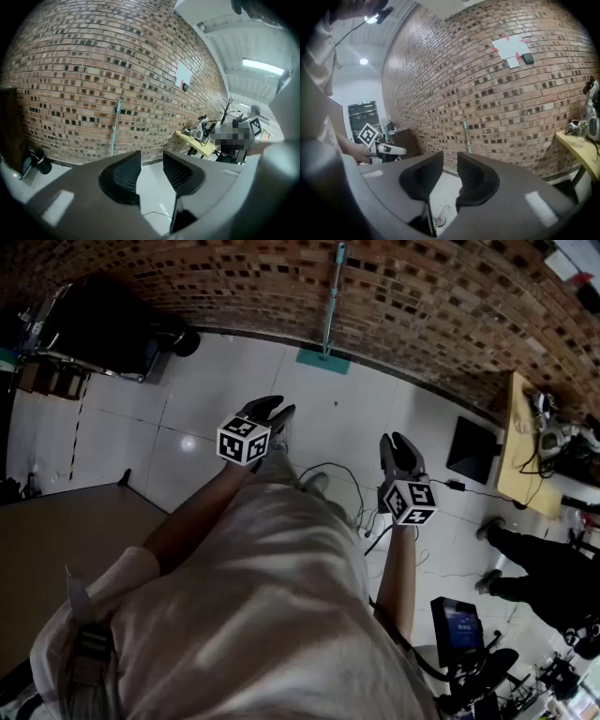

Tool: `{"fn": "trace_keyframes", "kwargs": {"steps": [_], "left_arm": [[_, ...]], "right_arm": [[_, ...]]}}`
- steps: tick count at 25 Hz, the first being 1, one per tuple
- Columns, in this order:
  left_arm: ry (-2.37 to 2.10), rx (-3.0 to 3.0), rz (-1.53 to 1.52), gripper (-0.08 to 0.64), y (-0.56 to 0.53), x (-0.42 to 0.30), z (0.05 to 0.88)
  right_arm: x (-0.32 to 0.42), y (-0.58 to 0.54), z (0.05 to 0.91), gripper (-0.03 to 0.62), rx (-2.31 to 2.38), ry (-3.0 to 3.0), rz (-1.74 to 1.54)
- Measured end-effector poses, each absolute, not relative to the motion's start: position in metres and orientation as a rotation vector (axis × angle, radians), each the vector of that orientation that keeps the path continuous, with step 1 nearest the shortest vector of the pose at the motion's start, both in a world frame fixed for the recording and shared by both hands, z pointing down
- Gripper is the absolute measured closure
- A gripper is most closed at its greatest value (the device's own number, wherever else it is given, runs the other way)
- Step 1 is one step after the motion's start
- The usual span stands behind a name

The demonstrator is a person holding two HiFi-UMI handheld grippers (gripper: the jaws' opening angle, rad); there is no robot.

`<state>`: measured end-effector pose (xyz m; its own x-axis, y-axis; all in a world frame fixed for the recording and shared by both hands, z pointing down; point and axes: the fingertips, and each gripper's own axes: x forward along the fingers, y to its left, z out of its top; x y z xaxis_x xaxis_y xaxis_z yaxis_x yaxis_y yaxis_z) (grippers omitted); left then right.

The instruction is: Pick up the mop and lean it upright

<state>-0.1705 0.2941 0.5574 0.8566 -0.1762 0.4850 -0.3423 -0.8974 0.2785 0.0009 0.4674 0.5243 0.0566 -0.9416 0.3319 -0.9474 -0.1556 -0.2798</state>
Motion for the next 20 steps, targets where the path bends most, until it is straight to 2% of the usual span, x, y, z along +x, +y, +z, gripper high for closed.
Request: {"fn": "trace_keyframes", "kwargs": {"steps": [20], "left_arm": [[-0.315, 2.710, 0.628, 0.394, 0.169, -0.129, 0.550]], "right_arm": [[0.028, 0.364, 0.518, 0.505, 2.331, -1.953, 0.707]]}}
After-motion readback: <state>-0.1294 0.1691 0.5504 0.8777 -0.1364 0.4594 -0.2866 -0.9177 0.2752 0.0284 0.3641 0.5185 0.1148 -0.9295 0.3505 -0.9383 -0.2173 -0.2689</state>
